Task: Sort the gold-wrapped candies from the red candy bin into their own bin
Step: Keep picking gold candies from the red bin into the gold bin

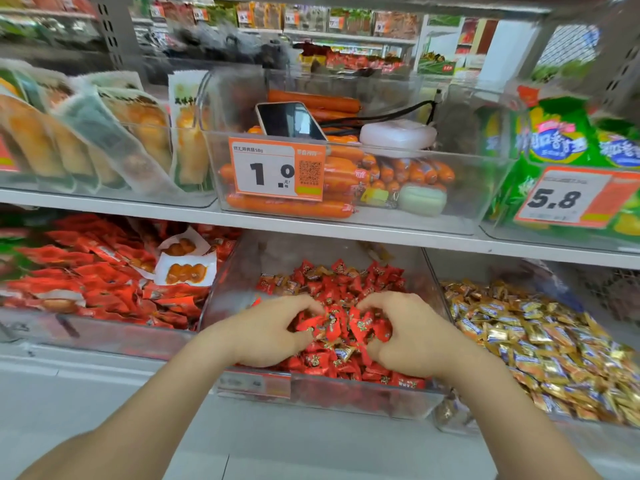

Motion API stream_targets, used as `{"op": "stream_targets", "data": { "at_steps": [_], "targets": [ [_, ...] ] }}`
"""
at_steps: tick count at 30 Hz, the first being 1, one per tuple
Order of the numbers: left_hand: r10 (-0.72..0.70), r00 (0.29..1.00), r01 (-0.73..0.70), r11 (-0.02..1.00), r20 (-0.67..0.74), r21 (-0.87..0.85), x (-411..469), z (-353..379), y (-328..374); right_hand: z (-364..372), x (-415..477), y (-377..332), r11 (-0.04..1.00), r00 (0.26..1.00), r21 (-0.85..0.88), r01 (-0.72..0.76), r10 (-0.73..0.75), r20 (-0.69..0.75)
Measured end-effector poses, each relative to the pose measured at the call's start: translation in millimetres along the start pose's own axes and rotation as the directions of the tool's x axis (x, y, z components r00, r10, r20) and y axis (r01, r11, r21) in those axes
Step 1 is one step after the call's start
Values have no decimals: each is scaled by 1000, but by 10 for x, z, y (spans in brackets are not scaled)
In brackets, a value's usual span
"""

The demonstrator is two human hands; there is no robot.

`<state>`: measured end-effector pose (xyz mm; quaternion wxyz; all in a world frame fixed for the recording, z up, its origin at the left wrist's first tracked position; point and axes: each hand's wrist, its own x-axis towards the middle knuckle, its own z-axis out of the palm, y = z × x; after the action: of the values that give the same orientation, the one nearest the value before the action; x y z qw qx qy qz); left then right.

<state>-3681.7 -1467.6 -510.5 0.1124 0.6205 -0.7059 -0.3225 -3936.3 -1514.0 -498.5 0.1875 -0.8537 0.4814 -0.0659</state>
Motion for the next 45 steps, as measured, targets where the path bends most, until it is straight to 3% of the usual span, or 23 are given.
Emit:
{"op": "stream_targets", "data": {
  "at_steps": [4,7,9,12,15,19,22,27,30,32,34,38,41,45],
  "targets": [
    [-34,999,37,996,-34,80,-69,-45,-20,29,-32,34,988,997,-154,-14,2,-74],
    [-34,997,44,990,-71,132,-80,-60,23,78,-26,-78,991,980,-2,137,-136,-142],
    [15,990,12,982,-140,188,-59,-33,59,155,5,-143,981,979,30,192,-189,-80],
    [173,957,-120,966,-230,230,18,29,89,287,98,-156,970,975,-103,221,-224,-11],
    [213,961,-176,963,-175,202,59,70,107,281,157,-145,967,975,-132,219,-222,-7],
    [149,983,-117,959,-110,257,146,129,80,301,175,-152,962,978,-189,198,-208,-34],
    [132,986,-100,958,-104,267,238,155,69,246,144,-116,981,976,-75,177,-184,-112],
    [139,975,-93,963,-174,251,298,186,85,107,104,-65,960,926,225,164,-71,-371],
    [135,973,-97,974,-184,203,252,161,115,152,171,-72,949,872,244,198,-57,-485],
    [116,973,-86,985,-201,153,205,119,131,149,206,-124,951,895,242,195,-71,-440],
    [105,975,-77,987,-198,142,177,85,122,138,228,-177,966,954,197,166,-107,-279],
    [110,982,-92,989,-157,118,168,99,68,246,288,-178,970,973,-76,230,-230,8],
    [136,980,-115,983,-147,142,197,138,69,292,326,-146,972,977,-102,212,-211,15],
    [131,974,-106,985,-182,139,237,104,85,192,289,-179,979,979,56,197,-193,-63]
  ]
}}
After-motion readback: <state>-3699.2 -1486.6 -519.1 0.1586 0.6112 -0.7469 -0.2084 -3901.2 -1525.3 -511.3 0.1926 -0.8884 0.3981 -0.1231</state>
